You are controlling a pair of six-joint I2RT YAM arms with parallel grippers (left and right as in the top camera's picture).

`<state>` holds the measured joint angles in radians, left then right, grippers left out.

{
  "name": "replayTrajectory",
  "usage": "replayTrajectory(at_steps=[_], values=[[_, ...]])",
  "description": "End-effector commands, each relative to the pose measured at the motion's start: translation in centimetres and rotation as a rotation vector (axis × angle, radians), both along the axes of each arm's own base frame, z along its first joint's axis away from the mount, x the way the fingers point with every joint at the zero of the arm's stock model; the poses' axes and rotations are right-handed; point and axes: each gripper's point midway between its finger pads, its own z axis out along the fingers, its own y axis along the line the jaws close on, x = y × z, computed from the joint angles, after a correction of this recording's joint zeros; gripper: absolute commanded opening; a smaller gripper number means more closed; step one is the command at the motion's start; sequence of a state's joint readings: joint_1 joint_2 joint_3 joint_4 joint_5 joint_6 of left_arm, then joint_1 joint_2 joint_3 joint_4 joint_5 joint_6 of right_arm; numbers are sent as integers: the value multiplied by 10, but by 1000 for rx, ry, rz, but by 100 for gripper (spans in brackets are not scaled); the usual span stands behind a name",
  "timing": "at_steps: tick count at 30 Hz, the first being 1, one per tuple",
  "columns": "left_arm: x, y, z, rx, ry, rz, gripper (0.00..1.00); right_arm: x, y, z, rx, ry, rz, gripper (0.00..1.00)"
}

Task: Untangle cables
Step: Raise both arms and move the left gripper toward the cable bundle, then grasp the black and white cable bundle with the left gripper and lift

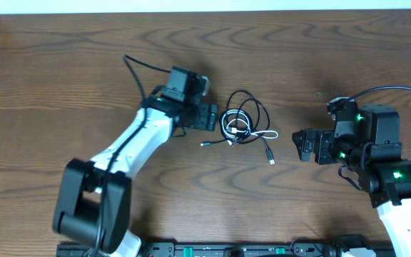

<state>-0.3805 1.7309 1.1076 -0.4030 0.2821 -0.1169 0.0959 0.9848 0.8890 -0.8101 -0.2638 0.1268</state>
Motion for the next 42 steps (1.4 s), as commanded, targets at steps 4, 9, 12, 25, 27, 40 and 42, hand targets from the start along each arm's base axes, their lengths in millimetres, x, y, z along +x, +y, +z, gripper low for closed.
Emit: replayTrajectory(at_steps=[4, 9, 12, 25, 27, 40, 42], values=[[-8, -26, -29, 6, 61, -14, 68, 2, 3, 9, 18, -17, 0, 99], [-16, -46, -42, 9, 67, -61, 66, 2, 3, 9, 18, -14, 0, 99], [-15, -50, -51, 17, 68, -68, 60, 1, 5, 9, 25, -13, 5, 99], [-31, -70, -59, -82, 166, -81, 8, 2, 6, 10, 29, -17, 9, 99], [-36, -76, -52, -127, 185, -103, 8, 6, 6, 11, 30, -32, 9, 99], [-65, -83, 41, -271, 137, -190, 8, 18, 36, -44, 123, 170, 145, 99], [-66, -82, 50, -279, 117, -193, 8, 13, 51, -57, 153, 216, 240, 99]])
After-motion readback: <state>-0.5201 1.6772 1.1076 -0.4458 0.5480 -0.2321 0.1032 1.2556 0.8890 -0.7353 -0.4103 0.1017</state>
